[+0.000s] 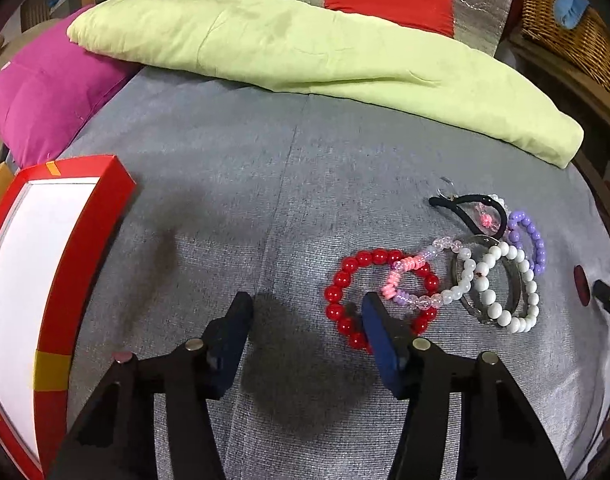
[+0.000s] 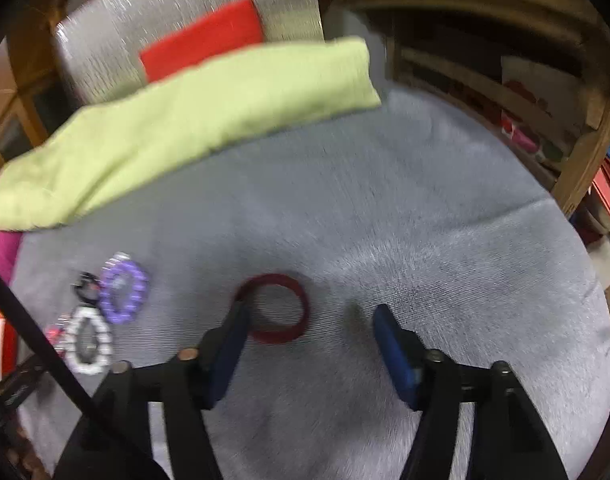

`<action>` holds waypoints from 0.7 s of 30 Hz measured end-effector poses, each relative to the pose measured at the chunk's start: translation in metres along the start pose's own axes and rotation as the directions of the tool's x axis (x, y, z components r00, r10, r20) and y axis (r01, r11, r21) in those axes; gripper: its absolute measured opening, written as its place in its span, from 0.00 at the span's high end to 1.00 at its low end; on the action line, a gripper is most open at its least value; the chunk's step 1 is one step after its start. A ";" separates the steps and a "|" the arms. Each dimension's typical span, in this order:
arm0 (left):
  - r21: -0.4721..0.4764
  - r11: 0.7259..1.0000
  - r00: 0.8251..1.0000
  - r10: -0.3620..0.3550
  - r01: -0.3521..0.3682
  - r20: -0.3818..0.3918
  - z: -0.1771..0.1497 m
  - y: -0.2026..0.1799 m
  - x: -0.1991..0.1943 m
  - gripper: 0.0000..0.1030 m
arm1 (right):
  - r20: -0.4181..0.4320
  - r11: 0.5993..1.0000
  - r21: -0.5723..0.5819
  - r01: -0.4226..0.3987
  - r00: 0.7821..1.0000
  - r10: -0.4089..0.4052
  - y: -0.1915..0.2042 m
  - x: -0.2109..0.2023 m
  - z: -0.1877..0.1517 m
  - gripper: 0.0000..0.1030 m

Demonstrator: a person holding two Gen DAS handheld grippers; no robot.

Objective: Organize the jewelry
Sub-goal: 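Grasp the red bead bracelet with the left tool while the right tool grasps the dark red bangle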

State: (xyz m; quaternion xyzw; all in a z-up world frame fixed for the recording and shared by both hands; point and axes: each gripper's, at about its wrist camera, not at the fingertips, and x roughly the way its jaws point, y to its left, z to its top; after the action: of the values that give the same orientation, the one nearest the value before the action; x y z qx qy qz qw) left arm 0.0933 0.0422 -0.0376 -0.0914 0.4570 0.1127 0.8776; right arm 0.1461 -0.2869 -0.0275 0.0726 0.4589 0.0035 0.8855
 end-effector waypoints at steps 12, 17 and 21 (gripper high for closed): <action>0.009 0.998 0.998 0.056 -0.056 0.017 0.004 0.005 0.004 0.83 | -0.044 0.997 -0.036 -0.061 0.997 0.060 0.011 0.004 -0.007 0.95; -0.020 1.000 0.999 0.015 -0.014 0.030 0.005 0.020 -0.001 0.91 | 0.009 0.983 0.028 -0.182 0.983 0.182 0.009 -0.030 -0.026 0.95; -0.018 1.000 0.996 -0.016 0.017 0.084 0.005 0.024 -0.017 0.91 | 0.041 0.970 0.031 -0.240 0.970 0.239 0.012 -0.049 -0.044 0.95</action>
State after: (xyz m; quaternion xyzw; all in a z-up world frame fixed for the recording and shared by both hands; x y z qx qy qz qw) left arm 0.0807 0.0641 -0.0222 -0.0984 0.4181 0.1134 0.8959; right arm 0.0821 -0.2729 -0.0110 0.1433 0.4303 0.1006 0.8856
